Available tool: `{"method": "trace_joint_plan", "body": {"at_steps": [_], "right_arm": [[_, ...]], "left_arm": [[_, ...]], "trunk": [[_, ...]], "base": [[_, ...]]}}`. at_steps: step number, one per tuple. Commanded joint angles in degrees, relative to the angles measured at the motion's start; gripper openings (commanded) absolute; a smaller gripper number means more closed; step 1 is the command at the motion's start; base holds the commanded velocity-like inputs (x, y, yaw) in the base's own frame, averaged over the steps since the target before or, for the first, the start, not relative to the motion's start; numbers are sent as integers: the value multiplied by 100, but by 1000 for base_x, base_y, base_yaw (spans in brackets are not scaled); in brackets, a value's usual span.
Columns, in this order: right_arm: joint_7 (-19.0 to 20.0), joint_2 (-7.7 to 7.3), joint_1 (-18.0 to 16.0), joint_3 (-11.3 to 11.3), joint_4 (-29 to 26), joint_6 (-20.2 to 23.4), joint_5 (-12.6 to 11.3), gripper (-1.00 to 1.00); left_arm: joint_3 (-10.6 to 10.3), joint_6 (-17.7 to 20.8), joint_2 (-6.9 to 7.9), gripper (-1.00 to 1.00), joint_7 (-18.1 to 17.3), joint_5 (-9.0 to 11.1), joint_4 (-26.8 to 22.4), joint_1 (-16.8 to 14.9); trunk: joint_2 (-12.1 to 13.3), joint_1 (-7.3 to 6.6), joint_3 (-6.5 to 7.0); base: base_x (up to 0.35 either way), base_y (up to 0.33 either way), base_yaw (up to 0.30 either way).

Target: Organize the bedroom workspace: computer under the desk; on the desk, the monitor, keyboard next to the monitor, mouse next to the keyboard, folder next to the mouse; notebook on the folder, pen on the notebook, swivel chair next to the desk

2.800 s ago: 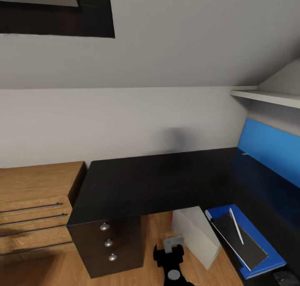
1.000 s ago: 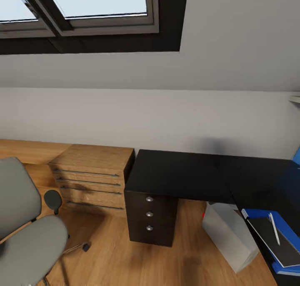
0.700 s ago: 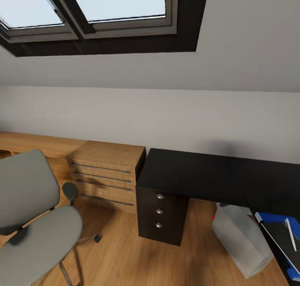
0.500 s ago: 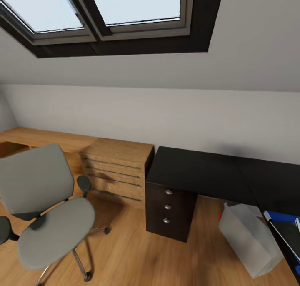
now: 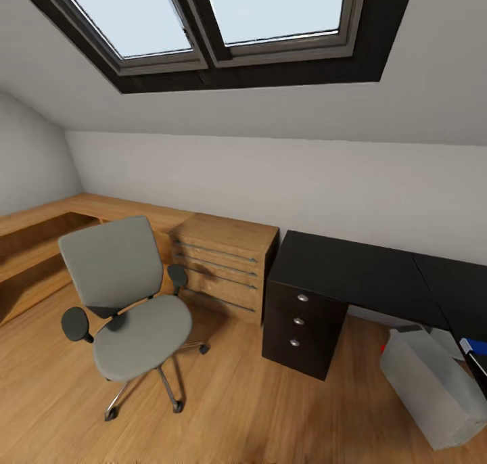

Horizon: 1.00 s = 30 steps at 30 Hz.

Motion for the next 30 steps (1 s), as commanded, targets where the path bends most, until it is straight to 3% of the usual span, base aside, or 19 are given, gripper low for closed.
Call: {"method": "trace_joint_plan", "body": {"at_steps": [1,7,30], "right_arm": [[-13,5,-4,46,13,-3,0,100],[39,13,-4,52,5,205,5,100],[47,-3,-4,44,5,234,5,100]], "left_arm": [[-46,-18,6,100,46,39,-11,0],[-51,-17,-1,100,46,39,-1,1],[-52,-23,-10,100,46,31,44,0]], "trunk": [[-6,0,-13],[-6,0,-52],[-6,0,-161]], "base": [[-49,7,203],[-11,2,194],[0,0,236]]}}
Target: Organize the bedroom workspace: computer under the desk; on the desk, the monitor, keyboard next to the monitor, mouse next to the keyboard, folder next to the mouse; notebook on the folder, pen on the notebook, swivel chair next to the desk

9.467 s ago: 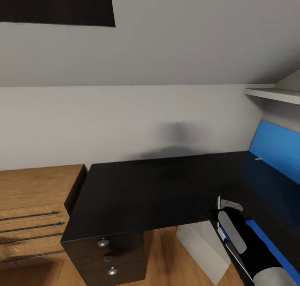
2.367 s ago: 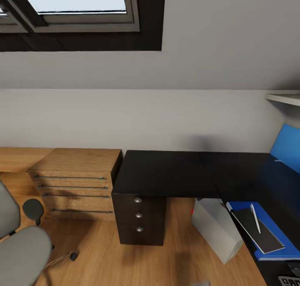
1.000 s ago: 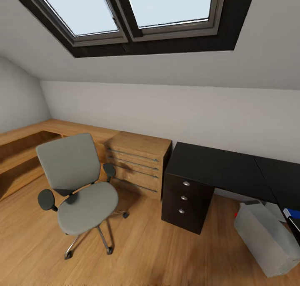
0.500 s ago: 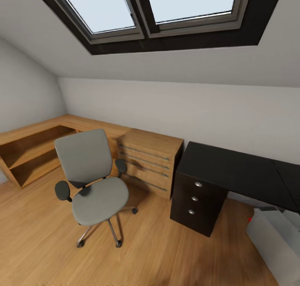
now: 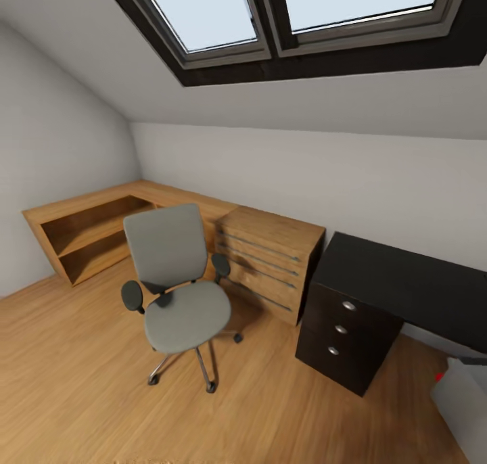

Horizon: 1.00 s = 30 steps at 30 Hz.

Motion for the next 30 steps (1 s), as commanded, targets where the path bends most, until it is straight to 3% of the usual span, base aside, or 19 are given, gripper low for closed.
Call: {"method": "trace_joint_plan", "body": {"at_steps": [1,15,30], "right_arm": [[-39,5,-4,49,12,-8,-1,100],[-39,5,-4,49,12,-16,-2,100],[-39,5,-4,49,12,-17,-1,100]], "left_arm": [[-49,-18,8,100,46,39,-13,1],[-41,-57,8,100,43,24,-14,0],[-48,-64,0,100,46,20,-15,0]], "trunk": [[-5,1,-10],[-5,1,-61],[596,-328,155]], "base": [[0,0,260],[0,0,260],[0,0,260]]}}
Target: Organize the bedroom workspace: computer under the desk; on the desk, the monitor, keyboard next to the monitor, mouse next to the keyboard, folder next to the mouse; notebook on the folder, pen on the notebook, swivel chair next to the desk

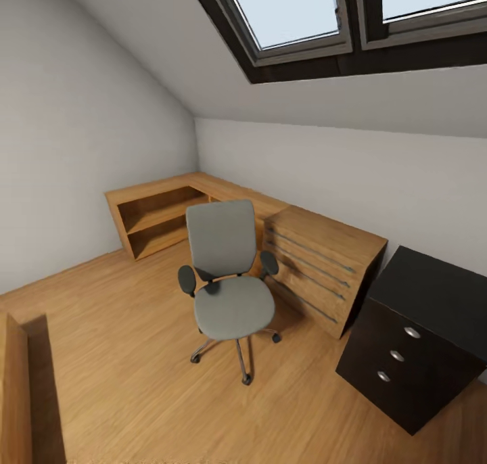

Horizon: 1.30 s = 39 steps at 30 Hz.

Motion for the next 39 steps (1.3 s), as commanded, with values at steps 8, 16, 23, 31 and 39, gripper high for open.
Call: {"method": "trace_joint_plan", "body": {"at_steps": [8,16,23,31,39], "right_arm": [[-39,5,-4,49,12,-15,-4,100],[-39,5,-4,49,12,-18,-1,100],[-41,5,-4,49,12,-34,-2,100],[-48,5,-4,23,-33,-90,3,100],[-347,-52,-167,-12,-356,-106,-15,100]], "left_arm": [[-49,-10,0,100,46,56,-18,1],[-49,-9,-1,100,46,51,-17,1],[-49,-10,-1,100,46,42,-14,1],[-55,75,-160,100,41,53,24,14],[-58,1098,-346,100,41,28,181,-731]], "trunk": [[316,-175,114],[637,-351,238],[918,-504,349],[1239,-680,477],[1560,-856,590]], "base": [[0,0,266],[0,0,273],[0,0,275],[0,0,278],[0,0,278]]}}
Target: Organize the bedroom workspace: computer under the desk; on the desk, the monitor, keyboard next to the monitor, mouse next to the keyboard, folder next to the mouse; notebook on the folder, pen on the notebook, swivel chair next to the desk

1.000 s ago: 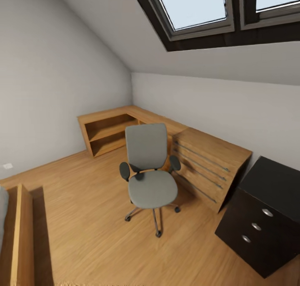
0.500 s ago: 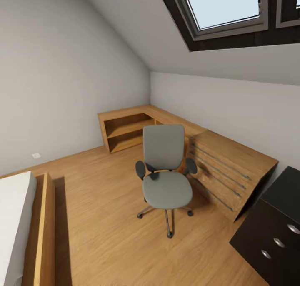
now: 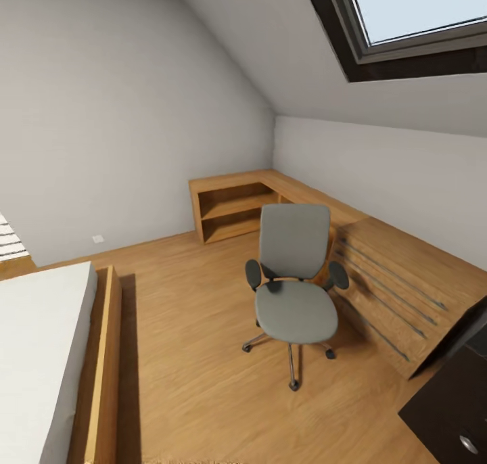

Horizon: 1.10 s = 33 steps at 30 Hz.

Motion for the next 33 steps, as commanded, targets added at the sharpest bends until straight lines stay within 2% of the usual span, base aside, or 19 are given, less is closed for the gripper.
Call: {"method": "trace_joint_plan", "body": {"at_steps": [1,3,5,7,8,10,15,21,24,27,30,33], "right_arm": [[-70,-2,-66,37,-38,0,-16,100],[-98,0,-212,36,-113,16,-17,100],[-127,9,-516,32,-242,38,-18,100],[-134,14,-643,31,-281,43,-18,100],[-141,17,-807,27,-315,46,-18,100],[-145,15,-983,13,-330,35,-19,100],[-132,20,-1034,31,-317,8,-19,100],[-115,14,-1045,44,-295,1,-25,100],[-115,19,-1046,46,-283,0,-26,100],[-120,34,-1047,51,-274,0,-29,100],[-120,32,-1047,49,-273,0,-28,100],[-115,32,-1047,52,-269,2,-16,100]], "left_arm": [[-44,43,-13,100,45,57,-13,-90],[-44,124,-53,100,50,56,-12,-258],[-44,209,-122,100,59,56,-11,-601],[-44,230,-142,100,62,60,-11,-755],[-44,251,-168,100,64,70,-2,-937],[-44,260,-203,100,56,81,124,-1091],[-48,241,-209,100,49,67,528,-1135],[-45,163,-200,100,49,57,666,-1144],[-41,30,-202,100,49,60,682,-1145],[-41,-353,-218,100,54,65,701,-1146],[-81,-443,-225,100,56,69,712,-1146],[-206,-488,-222,100,61,76,716,-1146]], "trunk": [[32,-21,3],[112,-64,29],[192,-108,56],[273,-152,82],[313,-174,95],[392,-217,120],[392,-217,93],[392,-217,80],[392,-217,78],[392,-217,78],[392,-217,78],[392,-217,78]], "base": [[0,0,271],[0,0,268],[0,0,257],[0,0,252],[0,0,247],[0,0,244],[0,0,214],[0,0,70],[0,0,93],[4,0,219],[98,0,259],[239,0,271]]}}
